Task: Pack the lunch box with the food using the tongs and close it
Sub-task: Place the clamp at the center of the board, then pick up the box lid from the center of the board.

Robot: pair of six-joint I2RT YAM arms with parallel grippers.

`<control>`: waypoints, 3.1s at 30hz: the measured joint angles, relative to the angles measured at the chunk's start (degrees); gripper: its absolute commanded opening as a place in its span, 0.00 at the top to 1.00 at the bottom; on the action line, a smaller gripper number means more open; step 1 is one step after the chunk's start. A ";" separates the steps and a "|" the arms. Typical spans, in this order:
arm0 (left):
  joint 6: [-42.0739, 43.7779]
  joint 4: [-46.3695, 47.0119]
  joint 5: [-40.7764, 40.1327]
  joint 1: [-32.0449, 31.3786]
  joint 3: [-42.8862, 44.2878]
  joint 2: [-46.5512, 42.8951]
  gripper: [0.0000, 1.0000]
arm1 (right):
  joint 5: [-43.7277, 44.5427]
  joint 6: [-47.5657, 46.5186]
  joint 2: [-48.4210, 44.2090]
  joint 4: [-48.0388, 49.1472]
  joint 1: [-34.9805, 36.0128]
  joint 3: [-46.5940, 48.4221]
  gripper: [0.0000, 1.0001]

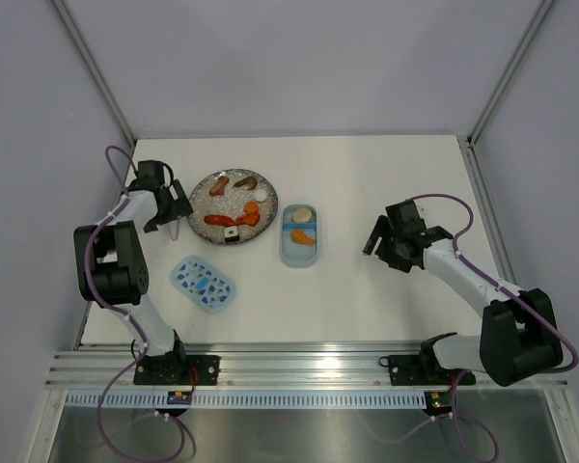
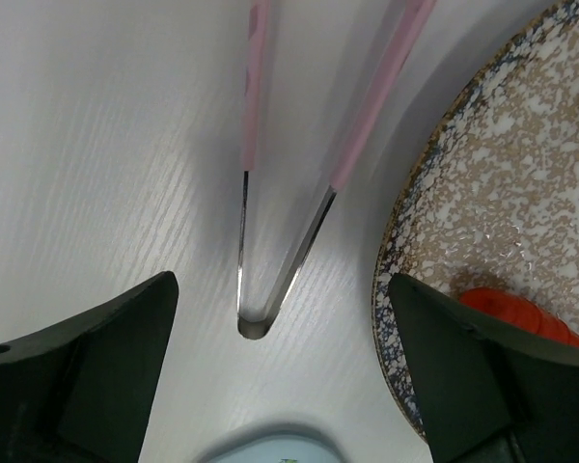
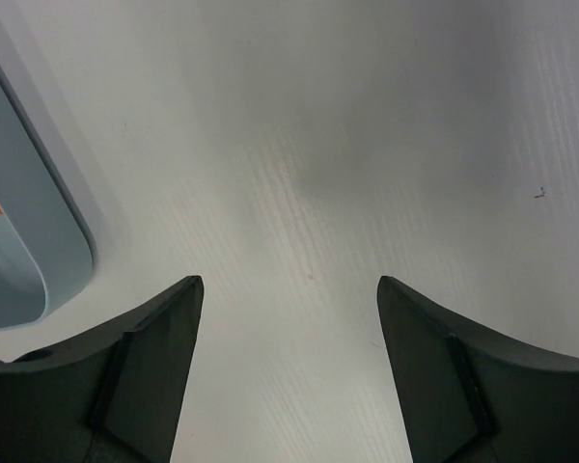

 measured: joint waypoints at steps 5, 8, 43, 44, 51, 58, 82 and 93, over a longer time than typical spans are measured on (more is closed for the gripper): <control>-3.56 -5.35 -0.44 0.00 -0.02 -4.96 0.02 | -0.11 0.00 0.33 0.61 0.00 -0.28 0.19; -6.51 -9.77 -0.87 0.00 0.00 -10.14 0.03 | -0.35 0.00 1.14 1.53 0.00 -0.31 0.19; -39.17 -24.22 -2.62 -17.81 -24.76 -28.15 0.01 | -4.07 -0.87 6.54 4.50 0.00 -0.26 0.19; -39.47 -23.82 -2.54 -18.36 -24.76 -27.65 0.01 | -4.07 -0.87 6.54 4.48 0.00 -0.28 0.19; -38.47 -25.18 -5.97 -18.49 -19.08 -26.64 0.01 | -3.93 -0.87 6.01 4.42 0.00 -0.83 0.18; -28.41 -22.29 -6.91 -7.61 -9.35 -19.41 0.01 | -3.89 -0.87 5.40 4.42 0.00 -1.29 0.18; -25.38 -2.43 10.16 -9.62 -30.69 -25.57 0.04 | -4.76 -1.70 2.99 4.52 0.13 -2.19 0.19; -26.43 -5.18 11.34 -21.09 -31.56 -28.11 0.04 | -5.84 -7.13 1.05 6.10 14.38 0.35 0.19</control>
